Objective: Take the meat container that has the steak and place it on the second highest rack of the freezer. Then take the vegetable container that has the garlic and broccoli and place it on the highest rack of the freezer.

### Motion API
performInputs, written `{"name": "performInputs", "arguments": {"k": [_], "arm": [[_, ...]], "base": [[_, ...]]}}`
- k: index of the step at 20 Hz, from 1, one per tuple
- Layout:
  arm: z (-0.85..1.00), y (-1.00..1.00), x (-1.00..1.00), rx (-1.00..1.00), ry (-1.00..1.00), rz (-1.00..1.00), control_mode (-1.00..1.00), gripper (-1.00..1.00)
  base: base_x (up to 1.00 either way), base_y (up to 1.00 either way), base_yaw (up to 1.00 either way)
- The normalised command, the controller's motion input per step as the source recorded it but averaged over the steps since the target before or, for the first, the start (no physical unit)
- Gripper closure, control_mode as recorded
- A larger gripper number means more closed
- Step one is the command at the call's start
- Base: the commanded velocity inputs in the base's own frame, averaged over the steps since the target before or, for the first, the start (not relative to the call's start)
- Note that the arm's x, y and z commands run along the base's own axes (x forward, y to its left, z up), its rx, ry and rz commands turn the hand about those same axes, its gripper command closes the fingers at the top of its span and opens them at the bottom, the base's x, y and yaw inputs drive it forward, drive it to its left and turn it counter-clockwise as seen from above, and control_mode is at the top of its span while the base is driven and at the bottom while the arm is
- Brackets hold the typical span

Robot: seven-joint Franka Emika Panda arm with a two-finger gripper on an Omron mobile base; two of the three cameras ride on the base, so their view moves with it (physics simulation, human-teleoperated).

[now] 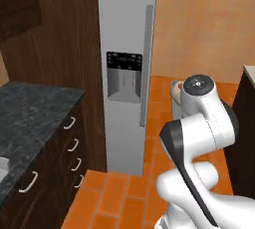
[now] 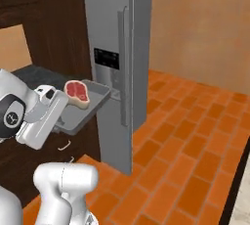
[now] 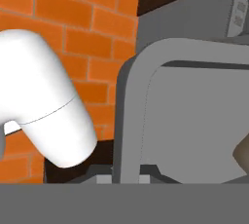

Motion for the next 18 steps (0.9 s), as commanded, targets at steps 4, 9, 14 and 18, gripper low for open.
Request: {"name": "performInputs", "arguments": {"k": [4, 9, 14, 18], "arm": [[0.0, 0.0, 0.0, 0.0, 0.0, 0.0, 1.0, 1.0], [0.0, 0.0, 0.0, 0.0, 0.0, 0.0, 1.0, 1.0], [0.0, 0.0, 0.0, 0.0, 0.0, 0.0, 1.0, 1.0], [0.0, 0.0, 0.0, 0.0, 0.0, 0.0, 1.0, 1.0]], "base": [[0.14, -0.42, -0.43], [0.78, -0.05, -0.3], [0.85, -0.34, -0.24], [0.82, -0.51, -0.17]]}}
